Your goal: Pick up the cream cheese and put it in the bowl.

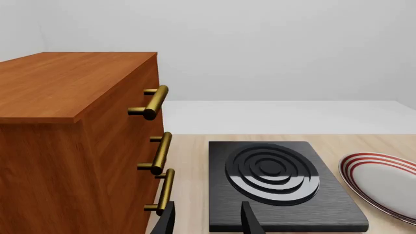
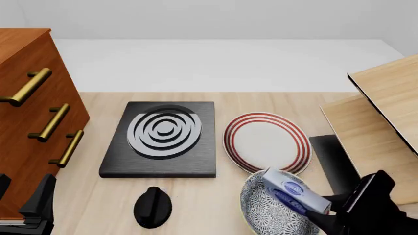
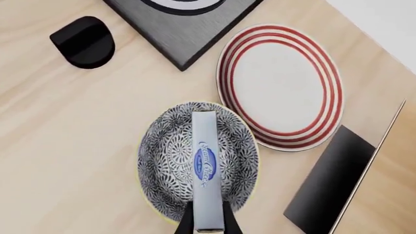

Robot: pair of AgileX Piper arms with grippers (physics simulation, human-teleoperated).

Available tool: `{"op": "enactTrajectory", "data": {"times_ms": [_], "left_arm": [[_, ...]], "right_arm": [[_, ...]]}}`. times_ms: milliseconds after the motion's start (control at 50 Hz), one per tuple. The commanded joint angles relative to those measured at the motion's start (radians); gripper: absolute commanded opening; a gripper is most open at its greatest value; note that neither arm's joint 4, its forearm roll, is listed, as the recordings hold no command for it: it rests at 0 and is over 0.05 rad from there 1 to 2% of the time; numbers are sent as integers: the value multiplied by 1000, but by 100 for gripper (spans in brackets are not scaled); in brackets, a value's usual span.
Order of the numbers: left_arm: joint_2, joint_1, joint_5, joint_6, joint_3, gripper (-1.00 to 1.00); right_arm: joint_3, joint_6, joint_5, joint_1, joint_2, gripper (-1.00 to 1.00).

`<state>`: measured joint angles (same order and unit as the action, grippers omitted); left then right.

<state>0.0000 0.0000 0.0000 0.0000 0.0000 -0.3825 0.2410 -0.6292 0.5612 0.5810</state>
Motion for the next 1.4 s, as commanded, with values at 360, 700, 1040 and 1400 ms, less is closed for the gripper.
{"op": "enactTrajectory", "data": {"times_ms": [360,700,1040,1400], "left_arm": [[0,0,0,0,0,100],[0,0,0,0,0,100],[0,0,0,0,0,100],[0,0,0,0,0,100]], "right_arm": [[92,-56,152,-5,82,-100],[137,-66,222,-7,117,-100],[152,-82,247,2,130,-100],[123,-84,214,12,121,100]]}}
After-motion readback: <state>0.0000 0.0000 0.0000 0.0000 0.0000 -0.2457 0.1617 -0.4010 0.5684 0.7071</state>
